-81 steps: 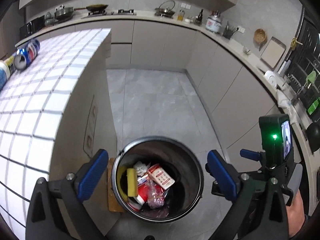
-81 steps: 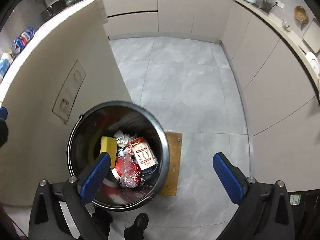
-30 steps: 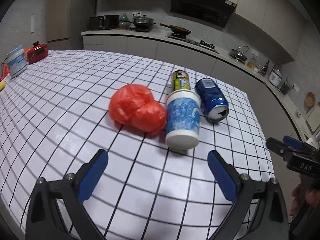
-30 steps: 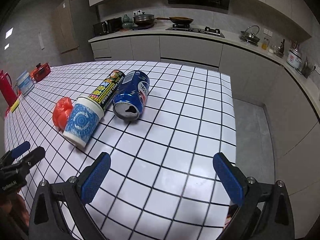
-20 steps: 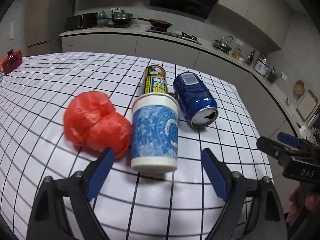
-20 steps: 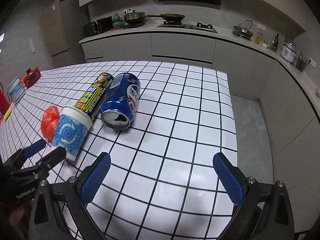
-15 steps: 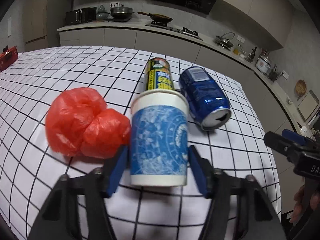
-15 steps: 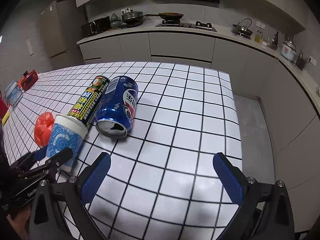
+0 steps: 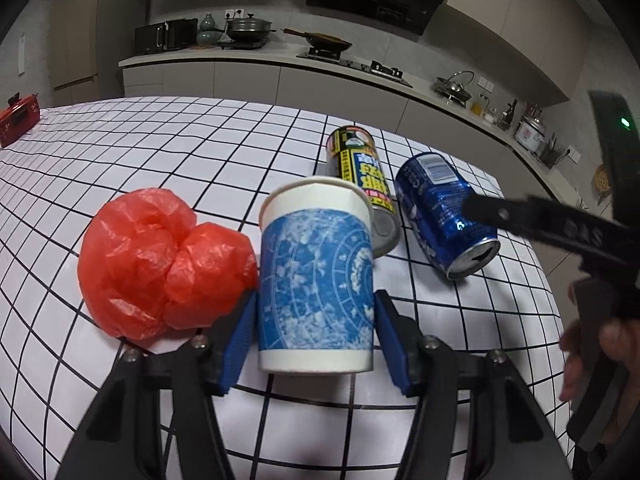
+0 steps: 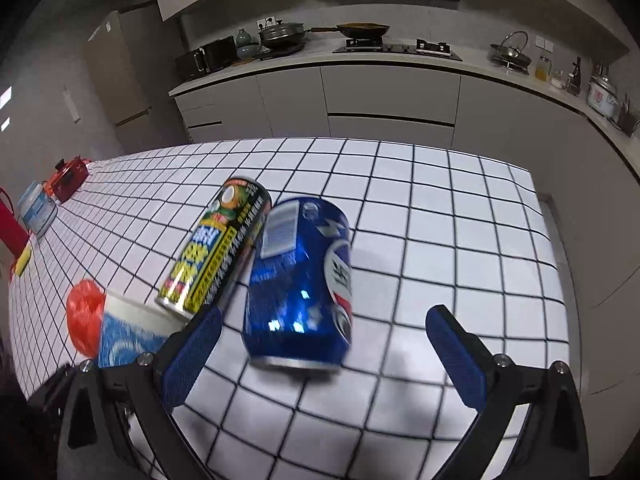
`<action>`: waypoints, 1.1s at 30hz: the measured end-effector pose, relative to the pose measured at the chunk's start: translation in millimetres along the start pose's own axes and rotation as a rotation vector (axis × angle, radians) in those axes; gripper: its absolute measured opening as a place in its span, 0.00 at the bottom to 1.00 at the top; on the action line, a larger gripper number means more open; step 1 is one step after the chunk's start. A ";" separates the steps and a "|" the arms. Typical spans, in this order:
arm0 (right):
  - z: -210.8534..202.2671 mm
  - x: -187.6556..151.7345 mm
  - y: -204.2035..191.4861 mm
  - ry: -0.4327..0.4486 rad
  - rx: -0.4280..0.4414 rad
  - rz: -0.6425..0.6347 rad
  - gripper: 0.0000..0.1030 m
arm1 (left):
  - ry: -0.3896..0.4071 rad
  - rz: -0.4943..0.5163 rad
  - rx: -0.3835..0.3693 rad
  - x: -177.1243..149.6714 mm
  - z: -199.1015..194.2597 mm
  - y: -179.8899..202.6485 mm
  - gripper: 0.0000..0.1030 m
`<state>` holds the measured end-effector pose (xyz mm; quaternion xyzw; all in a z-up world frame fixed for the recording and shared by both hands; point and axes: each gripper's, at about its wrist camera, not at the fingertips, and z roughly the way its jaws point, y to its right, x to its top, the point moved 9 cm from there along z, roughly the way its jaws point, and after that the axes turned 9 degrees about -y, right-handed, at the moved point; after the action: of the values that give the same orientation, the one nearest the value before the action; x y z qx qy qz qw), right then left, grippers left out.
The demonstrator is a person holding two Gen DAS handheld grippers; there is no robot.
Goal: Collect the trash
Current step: 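Grasp the blue paper cup with the left tool while the right tool grasps the blue can, then lift the paper cup and blue can and carry both over the trash bin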
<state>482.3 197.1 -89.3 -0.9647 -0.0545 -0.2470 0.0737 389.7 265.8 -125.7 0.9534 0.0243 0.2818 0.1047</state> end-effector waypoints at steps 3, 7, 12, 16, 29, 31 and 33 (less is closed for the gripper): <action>20.0 7.1 -6.6 -0.030 0.006 -0.002 1.00 | 0.005 -0.011 0.005 5.0 2.2 -2.8 0.57; 33.6 8.5 -7.0 -0.053 0.022 0.014 0.96 | 0.007 -0.023 0.005 9.3 5.0 -6.7 0.57; 39.4 0.3 -4.1 -0.091 0.046 0.025 0.67 | 0.001 -0.014 0.009 10.3 6.3 -5.0 0.57; 23.7 -11.3 0.7 -0.074 0.044 0.017 0.67 | 0.008 -0.006 0.009 8.5 2.3 -0.3 0.57; -25.5 -54.1 24.4 -0.038 0.035 0.000 0.67 | 0.039 0.007 0.007 -6.3 -25.0 29.8 0.57; -33.3 -60.5 31.4 -0.032 0.031 0.000 0.67 | 0.041 0.004 0.012 -9.2 -28.1 32.7 0.57; -40.5 -66.9 38.1 -0.028 0.028 0.002 0.67 | 0.045 0.002 0.014 -11.3 -30.9 35.4 0.57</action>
<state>410.3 148.2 -91.0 -0.9669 -0.0582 -0.2328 0.0866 363.0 235.8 -98.8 0.9477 0.0277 0.3028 0.0971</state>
